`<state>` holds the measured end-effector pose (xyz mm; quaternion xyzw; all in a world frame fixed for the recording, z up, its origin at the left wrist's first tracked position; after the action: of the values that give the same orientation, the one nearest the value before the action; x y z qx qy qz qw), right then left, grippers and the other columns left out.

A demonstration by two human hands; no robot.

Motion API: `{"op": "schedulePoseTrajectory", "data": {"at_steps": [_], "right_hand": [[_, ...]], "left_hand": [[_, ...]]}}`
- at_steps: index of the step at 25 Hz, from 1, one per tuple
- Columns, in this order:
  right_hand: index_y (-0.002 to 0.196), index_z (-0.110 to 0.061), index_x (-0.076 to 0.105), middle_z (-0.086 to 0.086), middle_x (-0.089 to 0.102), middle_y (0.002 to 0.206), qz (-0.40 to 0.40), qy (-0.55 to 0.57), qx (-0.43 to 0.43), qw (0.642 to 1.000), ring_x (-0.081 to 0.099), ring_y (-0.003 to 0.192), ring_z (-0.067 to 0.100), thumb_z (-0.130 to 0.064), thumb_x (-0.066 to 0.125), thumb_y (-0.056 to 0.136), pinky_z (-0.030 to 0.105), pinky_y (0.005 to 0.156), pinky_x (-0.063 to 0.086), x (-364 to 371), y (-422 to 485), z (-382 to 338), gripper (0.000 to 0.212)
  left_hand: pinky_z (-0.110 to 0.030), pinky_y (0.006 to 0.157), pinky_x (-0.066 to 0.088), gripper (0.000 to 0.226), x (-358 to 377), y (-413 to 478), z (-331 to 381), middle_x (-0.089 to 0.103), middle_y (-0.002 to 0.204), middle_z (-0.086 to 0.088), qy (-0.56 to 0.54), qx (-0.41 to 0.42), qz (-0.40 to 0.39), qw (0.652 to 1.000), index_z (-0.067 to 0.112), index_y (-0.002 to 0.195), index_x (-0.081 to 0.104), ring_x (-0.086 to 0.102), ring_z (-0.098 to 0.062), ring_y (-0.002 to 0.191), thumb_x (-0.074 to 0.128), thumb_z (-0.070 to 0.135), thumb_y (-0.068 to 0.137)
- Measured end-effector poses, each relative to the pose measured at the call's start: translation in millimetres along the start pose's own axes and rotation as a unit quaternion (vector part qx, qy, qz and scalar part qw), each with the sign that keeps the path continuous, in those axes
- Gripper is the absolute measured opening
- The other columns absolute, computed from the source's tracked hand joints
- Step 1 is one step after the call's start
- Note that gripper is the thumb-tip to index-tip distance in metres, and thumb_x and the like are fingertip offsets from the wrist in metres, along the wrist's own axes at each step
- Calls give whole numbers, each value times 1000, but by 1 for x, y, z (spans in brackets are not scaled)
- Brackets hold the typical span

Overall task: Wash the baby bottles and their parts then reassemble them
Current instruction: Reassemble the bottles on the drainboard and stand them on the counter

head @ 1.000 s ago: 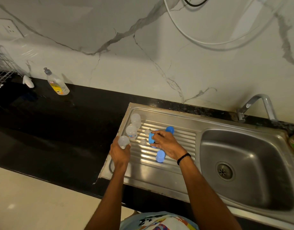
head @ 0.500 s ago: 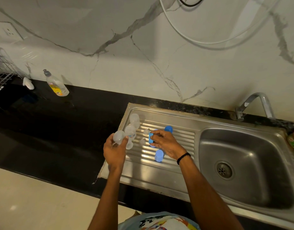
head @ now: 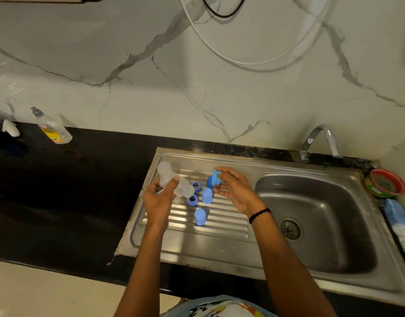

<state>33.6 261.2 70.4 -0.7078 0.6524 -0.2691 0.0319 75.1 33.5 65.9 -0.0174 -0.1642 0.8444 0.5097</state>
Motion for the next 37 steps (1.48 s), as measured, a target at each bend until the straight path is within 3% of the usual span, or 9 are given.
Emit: {"op": "schedulePoseTrajectory", "data": {"at_steps": [7, 9, 12, 18, 20, 22, 28, 32, 37], "right_hand": [[110, -6, 67, 22, 64, 117, -60, 303, -22, 951, 66, 89, 22, -27, 55, 89, 23, 72, 57, -51, -33, -55, 32], [104, -9, 71, 11, 67, 106, 32, 12, 28, 999, 65, 87, 19, -28, 64, 91, 26, 71, 55, -74, -21, -18, 24], [92, -6, 73, 9, 71, 90, 155, -273, 63, 947, 66, 83, 19, -36, 79, 81, 40, 78, 58, -95, -29, 12, 33], [106, -12, 71, 13, 69, 112, -61, 221, -16, 973, 72, 82, 19, -33, 55, 91, 25, 65, 60, -74, -37, -66, 31], [104, -8, 72, 13, 69, 106, 46, -22, 39, 998, 72, 83, 22, -28, 66, 90, 30, 70, 61, -79, -32, -27, 25], [108, 3, 70, 13, 70, 98, 124, -204, 82, 968, 71, 86, 23, -24, 78, 84, 37, 76, 61, -87, -36, 4, 37], [116, -7, 64, 16, 66, 117, -98, 213, -41, 971, 70, 87, 20, -24, 62, 91, 25, 74, 60, -66, -36, -69, 30], [101, -6, 70, 15, 69, 107, 133, -215, 48, 966, 69, 92, 23, -24, 78, 83, 29, 72, 56, -87, -34, 6, 27], [113, -7, 66, 14, 67, 112, -36, 141, -39, 989, 65, 85, 16, -20, 71, 88, 25, 76, 58, -67, -48, -64, 29]], "left_hand": [[-36, 87, 57, 28, 48, 0, 40, 76, 105, -9, -89, -85, -83, 989, 14, 112, 68, 73, -29, 102, 75, 26, 88], [-33, 85, 53, 32, 58, -5, 23, 73, 104, -2, 117, -52, -67, 990, 16, 112, 68, 69, -28, 103, 79, 30, 86], [-39, 86, 59, 19, 60, -27, 12, 75, 92, 0, 181, 3, -68, 981, 23, 95, 71, 72, -26, 96, 82, 32, 82], [-32, 86, 57, 23, 61, -22, 38, 76, 109, -6, -7, -103, -134, 986, 15, 112, 70, 71, -25, 105, 70, 29, 93], [-27, 83, 49, 35, 56, -27, 26, 73, 112, -5, 278, -3, -48, 959, 16, 118, 67, 67, -25, 108, 77, 27, 87], [-31, 84, 52, 30, 55, -37, 19, 73, 104, -1, 276, 20, -36, 960, 21, 107, 69, 67, -23, 105, 83, 29, 82], [-38, 89, 56, 27, 59, -20, 55, 75, 109, -5, 19, -91, -138, 986, 19, 112, 72, 70, -25, 104, 77, 27, 86], [-34, 90, 54, 40, 56, -36, 31, 70, 110, 0, 304, 28, -15, 952, 19, 116, 67, 66, -26, 110, 83, 28, 81], [-40, 96, 56, 30, 67, -28, 70, 74, 116, -6, -4, -96, -156, 983, 17, 111, 72, 71, -22, 107, 79, 25, 83]]}}
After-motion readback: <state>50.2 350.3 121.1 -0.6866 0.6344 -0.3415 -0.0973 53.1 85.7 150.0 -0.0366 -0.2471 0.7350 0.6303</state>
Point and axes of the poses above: each hand's wrist, its own y-axis towards the middle knuckle, its own x-axis out of the palm, z = x × y, the point moved 4 cm from there along y, towards the middle knuckle
